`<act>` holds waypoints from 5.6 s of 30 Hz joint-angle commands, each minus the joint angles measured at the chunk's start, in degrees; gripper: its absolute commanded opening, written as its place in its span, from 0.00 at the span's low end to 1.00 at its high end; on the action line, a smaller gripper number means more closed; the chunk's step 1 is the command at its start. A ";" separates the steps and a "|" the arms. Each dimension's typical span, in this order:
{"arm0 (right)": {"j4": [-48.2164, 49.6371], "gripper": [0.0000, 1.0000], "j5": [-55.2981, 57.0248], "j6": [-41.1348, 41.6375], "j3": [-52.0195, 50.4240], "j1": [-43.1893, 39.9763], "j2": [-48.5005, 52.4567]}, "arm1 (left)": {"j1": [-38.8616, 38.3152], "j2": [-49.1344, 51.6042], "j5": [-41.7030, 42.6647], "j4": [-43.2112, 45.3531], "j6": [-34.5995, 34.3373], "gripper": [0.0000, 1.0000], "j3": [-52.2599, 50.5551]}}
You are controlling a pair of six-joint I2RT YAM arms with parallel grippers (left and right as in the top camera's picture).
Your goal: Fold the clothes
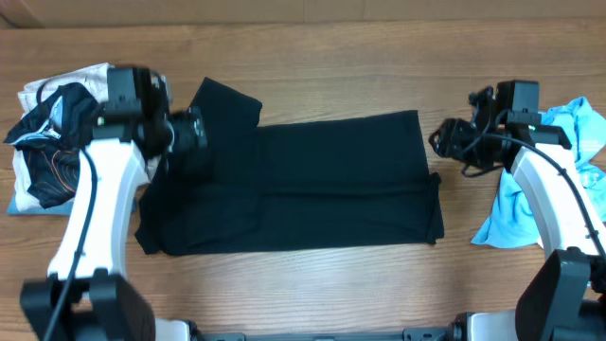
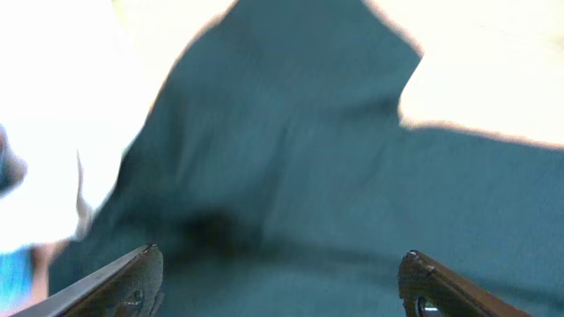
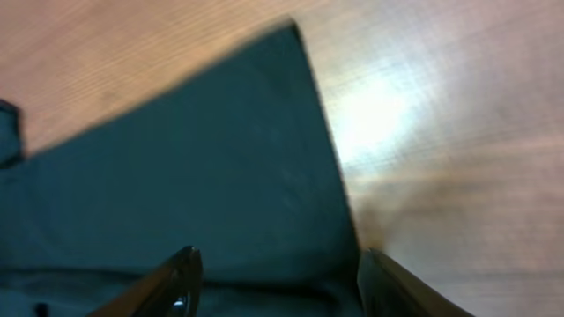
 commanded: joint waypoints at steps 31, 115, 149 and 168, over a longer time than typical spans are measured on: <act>-1.97 0.63 -1.40 -1.40 3.39 2.01 -0.81 | 0.00 47.34 3.08 5.38 9.97 0.09 30.16; -16.96 0.04 16.26 0.48 5.70 2.25 4.02 | 2.21 22.93 -9.18 -44.00 1.75 0.04 32.35; -31.32 0.08 16.90 0.76 5.57 1.38 4.07 | -0.52 22.95 -17.49 -34.71 -7.02 0.38 2.03; -22.97 0.38 11.61 -1.18 0.02 1.38 6.19 | -1.90 22.91 -17.25 -28.76 -9.60 0.38 3.87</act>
